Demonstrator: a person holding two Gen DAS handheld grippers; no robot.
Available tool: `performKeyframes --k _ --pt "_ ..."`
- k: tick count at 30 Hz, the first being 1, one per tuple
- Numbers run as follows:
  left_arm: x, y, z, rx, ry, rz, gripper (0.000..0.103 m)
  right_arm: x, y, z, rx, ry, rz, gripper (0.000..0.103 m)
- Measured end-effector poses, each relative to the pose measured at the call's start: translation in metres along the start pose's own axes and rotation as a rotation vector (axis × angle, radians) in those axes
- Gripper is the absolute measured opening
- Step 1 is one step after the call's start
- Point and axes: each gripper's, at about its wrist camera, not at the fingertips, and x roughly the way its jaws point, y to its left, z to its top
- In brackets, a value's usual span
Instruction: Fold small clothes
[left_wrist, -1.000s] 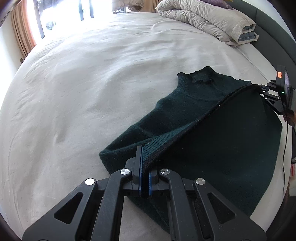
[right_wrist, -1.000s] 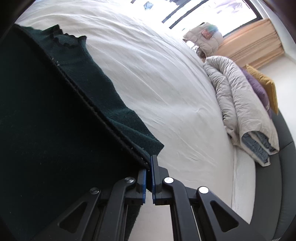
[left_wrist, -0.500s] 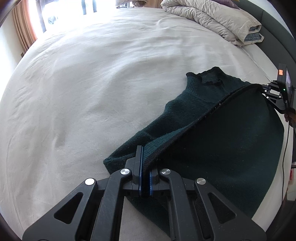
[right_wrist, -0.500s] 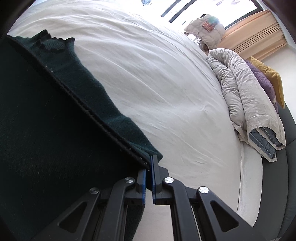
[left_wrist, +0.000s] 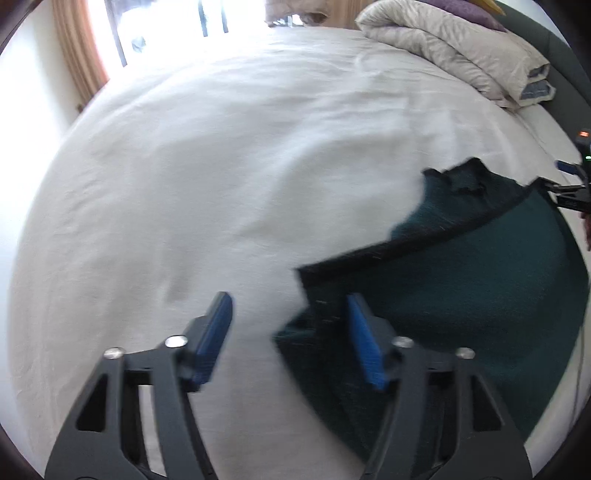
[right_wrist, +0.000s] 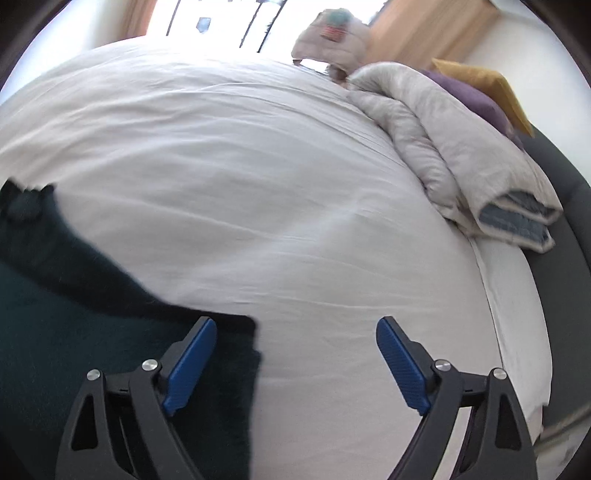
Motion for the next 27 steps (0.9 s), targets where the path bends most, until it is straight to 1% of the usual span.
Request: performKeyframes --k 2,4,5,6,7,8,9,11,12,14,16,17,18,19,22,24,25,26,27 --pt "-0.008 0.004 0.002 -0.008 -0.03 0.005 0.064 -0.001 -0.012 -0.001 0.051 0.006 -0.027 0.085" --pt "-0.023 0.001 0.004 -0.005 -0.079 0.047 0.064 -0.009 -0.025 -0.006 0.108 -0.012 -0.065 0.084" --pt "-0.031 -0.003 0.004 0.005 -0.104 0.068 0.064 -0.013 -0.033 -0.009 0.143 -0.027 -0.072 0.083" --pt "-0.036 -0.008 0.005 0.016 -0.121 0.072 0.064 -0.019 -0.042 -0.013 0.198 -0.046 -0.06 0.081" --pt "-0.045 -0.019 0.004 0.039 -0.145 0.06 0.064 -0.026 -0.049 -0.018 0.258 -0.067 -0.027 0.075" --pt "-0.05 -0.028 0.003 0.056 -0.161 0.05 0.064 -0.033 -0.054 -0.021 0.304 -0.096 0.039 0.071" --pt "-0.056 -0.045 0.001 0.088 -0.178 0.037 0.064 -0.039 -0.054 -0.023 0.32 -0.121 0.109 0.068" --pt "-0.06 -0.069 -0.004 0.114 -0.182 0.019 0.064 -0.05 -0.041 -0.026 0.291 -0.142 0.193 0.055" --pt "-0.06 -0.081 -0.008 0.118 -0.178 0.017 0.064 -0.054 -0.031 -0.027 0.273 -0.144 0.241 0.053" --pt "-0.053 -0.104 -0.02 0.146 -0.165 0.034 0.064 -0.063 -0.008 -0.034 0.242 -0.148 0.386 0.051" --pt "-0.034 -0.12 -0.033 0.169 -0.124 0.109 0.064 -0.072 0.016 -0.044 0.199 -0.148 0.439 0.051" --pt "-0.02 -0.121 -0.04 0.159 -0.074 0.125 0.065 -0.072 0.026 -0.048 0.181 -0.143 0.458 0.051" --pt "-0.011 -0.118 -0.047 0.125 -0.053 0.108 0.065 -0.071 0.034 -0.053 0.169 -0.137 0.468 0.051" --pt "-0.009 -0.112 -0.053 0.07 -0.072 0.085 0.067 -0.068 0.039 -0.057 0.166 -0.127 0.461 0.051" --pt "-0.012 -0.097 -0.059 -0.016 -0.067 0.04 0.067 -0.063 0.043 -0.069 0.193 -0.114 0.446 0.051" --pt "-0.013 -0.096 -0.065 -0.031 -0.075 0.067 0.067 -0.058 0.038 -0.074 0.225 -0.109 0.442 0.053" --pt "-0.015 -0.095 -0.071 -0.039 -0.092 0.083 0.067 -0.055 0.037 -0.076 0.235 -0.1 0.429 0.059" --pt "-0.016 -0.093 -0.076 -0.062 -0.11 0.083 0.066 -0.053 0.036 -0.078 0.247 -0.095 0.418 0.062" --pt "-0.02 -0.087 -0.084 -0.084 -0.126 0.079 0.064 -0.052 0.033 -0.08 0.266 -0.093 0.413 0.062"
